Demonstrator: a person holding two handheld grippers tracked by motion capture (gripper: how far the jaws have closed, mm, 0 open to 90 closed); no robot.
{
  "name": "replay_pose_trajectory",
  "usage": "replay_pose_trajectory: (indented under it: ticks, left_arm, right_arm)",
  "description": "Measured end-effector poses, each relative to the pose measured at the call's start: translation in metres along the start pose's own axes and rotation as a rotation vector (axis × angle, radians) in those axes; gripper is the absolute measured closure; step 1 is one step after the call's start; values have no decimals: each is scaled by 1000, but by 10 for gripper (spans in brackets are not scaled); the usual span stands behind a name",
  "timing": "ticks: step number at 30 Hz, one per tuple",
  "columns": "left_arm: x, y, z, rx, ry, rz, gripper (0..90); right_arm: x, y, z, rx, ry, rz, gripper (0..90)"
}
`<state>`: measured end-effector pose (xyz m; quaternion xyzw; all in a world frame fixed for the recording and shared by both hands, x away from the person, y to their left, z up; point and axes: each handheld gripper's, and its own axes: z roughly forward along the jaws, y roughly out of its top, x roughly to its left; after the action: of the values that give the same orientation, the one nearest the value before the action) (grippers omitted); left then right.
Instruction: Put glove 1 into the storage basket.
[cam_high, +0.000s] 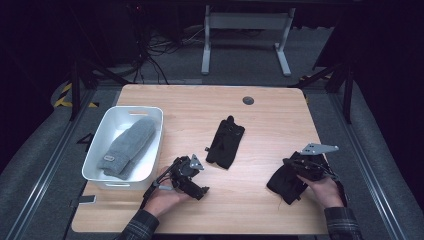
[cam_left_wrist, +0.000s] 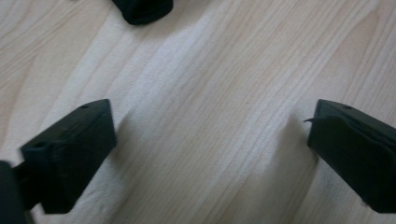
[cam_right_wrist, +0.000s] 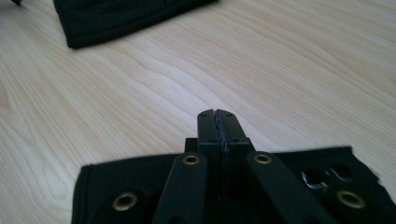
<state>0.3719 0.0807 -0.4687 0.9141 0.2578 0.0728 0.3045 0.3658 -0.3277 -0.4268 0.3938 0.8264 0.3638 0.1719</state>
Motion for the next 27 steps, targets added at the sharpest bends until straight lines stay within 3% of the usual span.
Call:
replay_pose_trajectory:
  ticks: [2,3,6,11,15,27]
  left_arm:
    - [1,-4,0,-28,-7,6,0]
    - [2,-10,0,-75,-7,11,0]
    - [2,-14,0,-113,-9,15,0]
    - [2,-15,0,-118,-10,16,0]
    - [2,-15,0,-117,-9,17,0]
    - [2,-15,1,-118,-7,13,0]
  right_arm:
    - [-4,-6,-7,8,-29,15,900]
    - [-6,-8,-8,9,-37,22,900]
    - [-9,-12,-11,20,-62,35,900]
    - [-15,-18,-7,54,-57,60,900]
    - [-15,-20,5,103,-47,47,900]
    - [1,-5,26,100,9,-21,900]
